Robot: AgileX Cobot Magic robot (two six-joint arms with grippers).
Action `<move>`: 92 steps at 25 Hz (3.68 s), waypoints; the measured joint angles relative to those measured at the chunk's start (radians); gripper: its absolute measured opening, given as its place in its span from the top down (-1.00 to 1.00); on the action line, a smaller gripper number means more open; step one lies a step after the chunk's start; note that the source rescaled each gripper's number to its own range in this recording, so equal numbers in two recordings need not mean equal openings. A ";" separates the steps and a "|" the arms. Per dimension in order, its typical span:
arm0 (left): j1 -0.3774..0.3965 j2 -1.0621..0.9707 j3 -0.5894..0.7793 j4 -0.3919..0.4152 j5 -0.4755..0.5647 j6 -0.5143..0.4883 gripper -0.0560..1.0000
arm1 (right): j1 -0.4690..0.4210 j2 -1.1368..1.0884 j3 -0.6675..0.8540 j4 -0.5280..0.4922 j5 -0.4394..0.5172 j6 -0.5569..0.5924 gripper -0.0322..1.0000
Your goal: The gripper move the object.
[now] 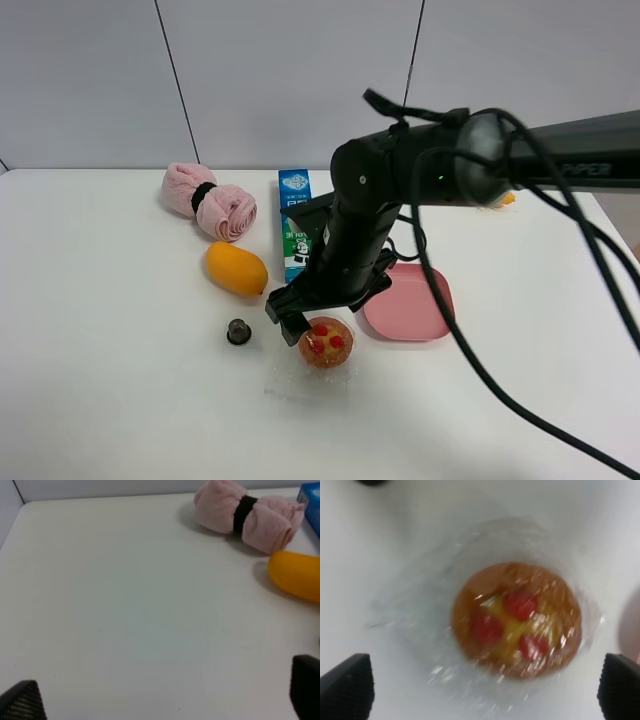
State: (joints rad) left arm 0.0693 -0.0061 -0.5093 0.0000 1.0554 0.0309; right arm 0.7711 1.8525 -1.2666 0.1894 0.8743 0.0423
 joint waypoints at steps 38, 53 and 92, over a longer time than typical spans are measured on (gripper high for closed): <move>0.000 0.000 0.000 0.000 0.000 0.000 -1.00 | -0.433 -0.513 0.000 -0.273 0.251 -0.163 -0.54; 0.000 0.000 0.000 0.000 0.000 0.000 -1.00 | -0.794 -0.916 0.000 -0.261 0.338 -0.167 -0.54; 0.000 0.000 0.000 0.000 0.000 0.000 -1.00 | -0.798 -1.855 0.766 -0.176 0.192 -0.042 -0.54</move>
State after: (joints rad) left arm 0.0693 -0.0061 -0.5093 0.0000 1.0554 0.0309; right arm -0.0265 -0.0022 -0.5008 0.0130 1.0659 0.0000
